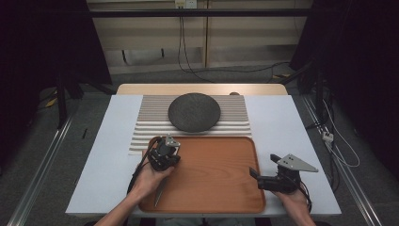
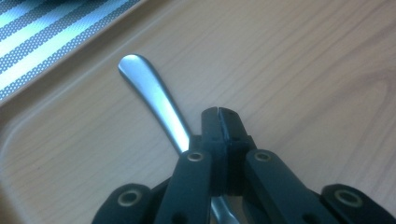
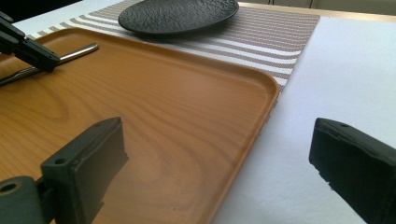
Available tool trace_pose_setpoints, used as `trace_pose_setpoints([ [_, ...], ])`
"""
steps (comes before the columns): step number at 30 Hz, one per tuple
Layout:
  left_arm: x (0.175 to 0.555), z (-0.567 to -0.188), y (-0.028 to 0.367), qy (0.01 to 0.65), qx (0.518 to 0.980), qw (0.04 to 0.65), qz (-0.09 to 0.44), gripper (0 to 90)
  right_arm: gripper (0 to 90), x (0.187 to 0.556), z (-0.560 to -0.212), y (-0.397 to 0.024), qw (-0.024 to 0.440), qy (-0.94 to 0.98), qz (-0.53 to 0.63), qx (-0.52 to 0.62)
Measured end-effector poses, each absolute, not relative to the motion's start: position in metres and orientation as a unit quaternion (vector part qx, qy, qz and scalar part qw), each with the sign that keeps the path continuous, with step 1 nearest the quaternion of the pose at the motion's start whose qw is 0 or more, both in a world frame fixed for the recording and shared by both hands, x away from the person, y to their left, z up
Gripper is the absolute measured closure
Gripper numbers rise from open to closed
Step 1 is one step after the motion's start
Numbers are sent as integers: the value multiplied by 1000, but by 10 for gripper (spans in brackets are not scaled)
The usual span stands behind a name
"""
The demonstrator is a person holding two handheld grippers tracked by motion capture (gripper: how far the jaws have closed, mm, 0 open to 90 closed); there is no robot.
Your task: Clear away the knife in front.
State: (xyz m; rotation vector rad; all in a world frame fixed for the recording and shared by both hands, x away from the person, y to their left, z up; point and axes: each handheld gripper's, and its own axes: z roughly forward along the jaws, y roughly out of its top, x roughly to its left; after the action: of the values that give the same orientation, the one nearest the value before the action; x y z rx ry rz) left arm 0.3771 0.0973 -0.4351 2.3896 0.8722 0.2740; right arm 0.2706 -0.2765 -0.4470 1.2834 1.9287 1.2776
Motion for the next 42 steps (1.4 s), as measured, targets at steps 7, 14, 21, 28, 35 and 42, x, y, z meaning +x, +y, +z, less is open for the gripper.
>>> trace_pose_setpoints([
  [7,378,-434,106,336,893,280,104,900,36,270,-447,-276,246,707,467,470],
  [14,379,-433,115,342,893,276,100,900,36,270,-447,-277,245,706,468,472],
  [21,380,-432,119,344,894,269,96,900,36,271,-447,-277,247,706,467,472],
  [28,375,-432,128,343,896,266,97,900,36,271,-447,-277,247,705,467,474],
  [35,375,-431,135,349,894,265,94,900,36,272,-447,-276,247,706,465,474],
  [42,374,-431,142,359,890,264,101,900,36,273,-448,-276,246,705,466,474],
])
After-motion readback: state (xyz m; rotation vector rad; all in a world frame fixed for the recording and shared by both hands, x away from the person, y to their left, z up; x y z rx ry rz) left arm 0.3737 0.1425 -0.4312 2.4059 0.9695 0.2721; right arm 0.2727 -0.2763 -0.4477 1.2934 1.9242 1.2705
